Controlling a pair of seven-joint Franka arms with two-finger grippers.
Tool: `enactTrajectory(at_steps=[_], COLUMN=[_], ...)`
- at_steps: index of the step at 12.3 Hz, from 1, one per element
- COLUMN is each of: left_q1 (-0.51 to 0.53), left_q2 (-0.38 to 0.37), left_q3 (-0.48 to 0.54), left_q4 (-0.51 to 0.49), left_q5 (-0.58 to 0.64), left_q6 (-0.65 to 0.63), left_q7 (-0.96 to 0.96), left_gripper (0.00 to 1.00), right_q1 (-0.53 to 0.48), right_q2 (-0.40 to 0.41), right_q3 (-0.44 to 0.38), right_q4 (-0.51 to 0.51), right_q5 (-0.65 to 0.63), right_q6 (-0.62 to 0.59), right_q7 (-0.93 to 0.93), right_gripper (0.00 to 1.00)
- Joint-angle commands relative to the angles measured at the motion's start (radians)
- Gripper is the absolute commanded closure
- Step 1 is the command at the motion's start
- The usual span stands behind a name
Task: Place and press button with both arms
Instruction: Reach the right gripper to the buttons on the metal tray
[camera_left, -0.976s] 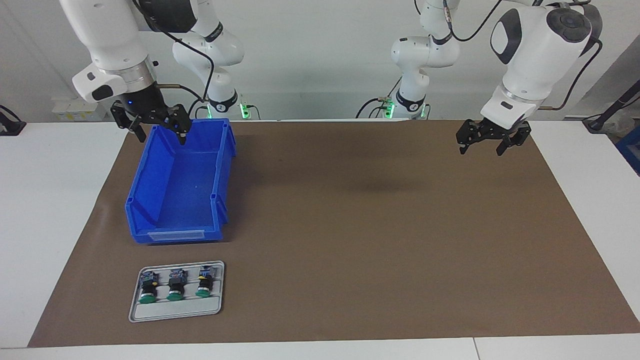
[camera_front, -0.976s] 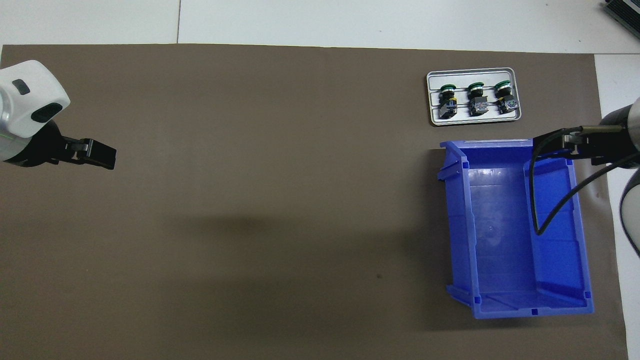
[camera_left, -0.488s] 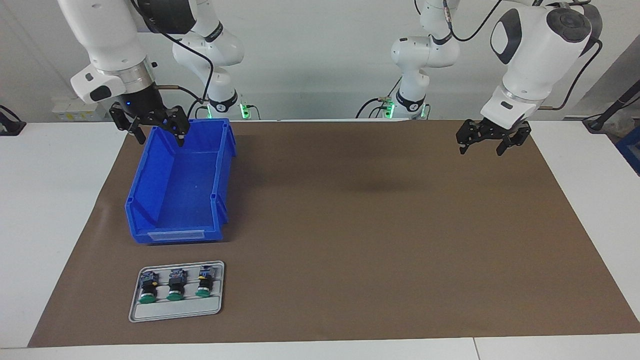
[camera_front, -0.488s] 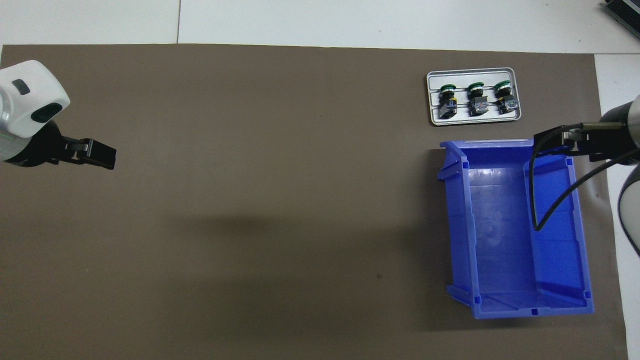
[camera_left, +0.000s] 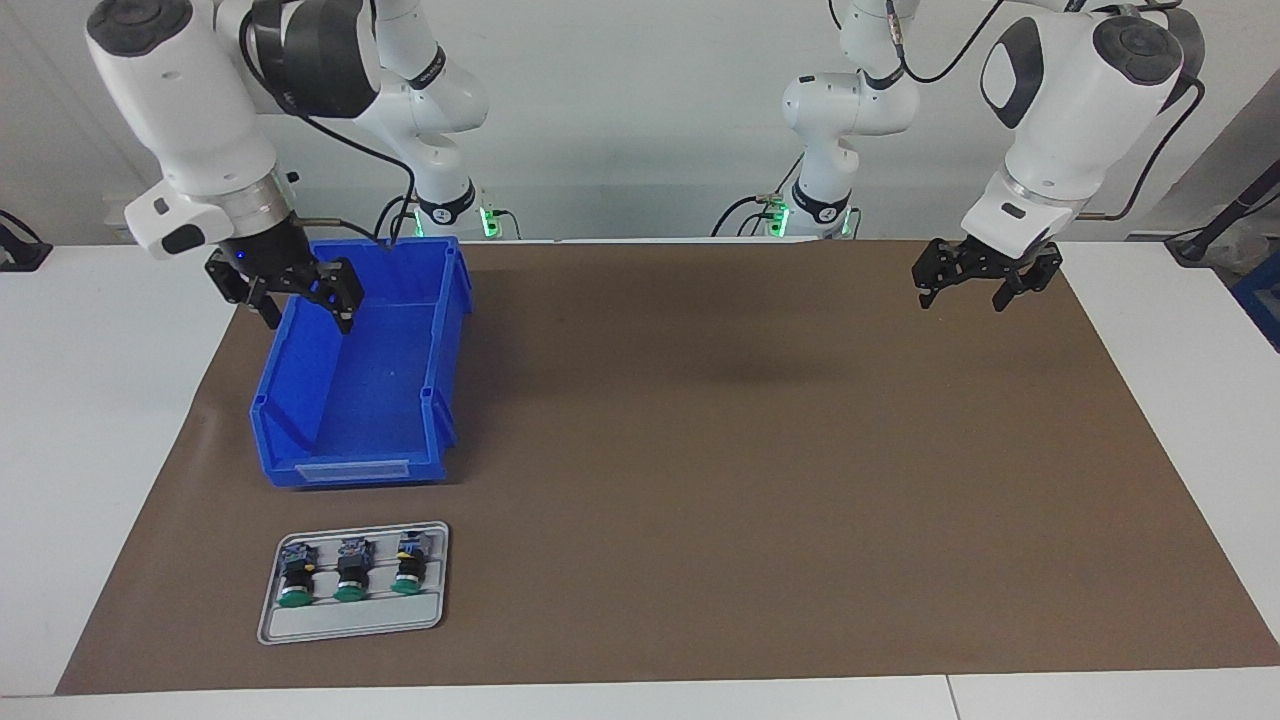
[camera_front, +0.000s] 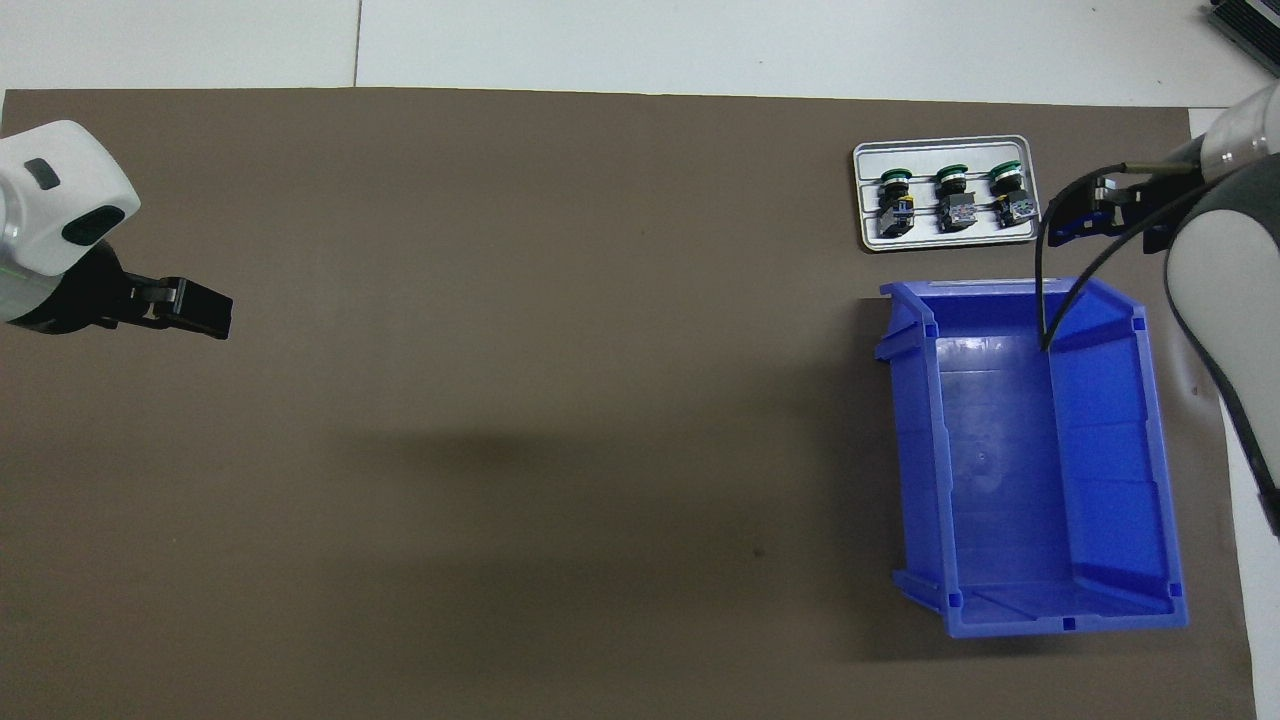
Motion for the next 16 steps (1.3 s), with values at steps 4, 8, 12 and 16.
enactTrajectory(at_steps=[4,8,12,16], left_q1=[0.002,0.002,0.002,0.002], left_q2=[-0.029,-0.029,-0.029,-0.029], left_q3=[-0.001,-0.001,-0.001,-0.001], left_q4=[-0.033,-0.033,-0.033,-0.033], left_q5=[0.017,0.017,0.017,0.017], left_q6=[0.012,0.011,0.012,0.012], left_q7=[-0.010,-0.010,-0.010,-0.010], left_gripper=[0.00,0.00,0.00,0.00], right_q1=[-0.027,-0.050,-0.078,-0.078], right_q2=[0.282,0.392,0.515,0.575], right_q3=[0.014,0.020,0.070,0.069], right_q4=[0.224,0.250,0.337,0.333], right_q5=[0.045,0.045,0.033,0.020], right_q6=[0.121,0.232,0.264,0.347], right_q7=[-0.079,-0.148,-0.166,-0.185], right_gripper=[0.11,0.11,0.11,0.12])
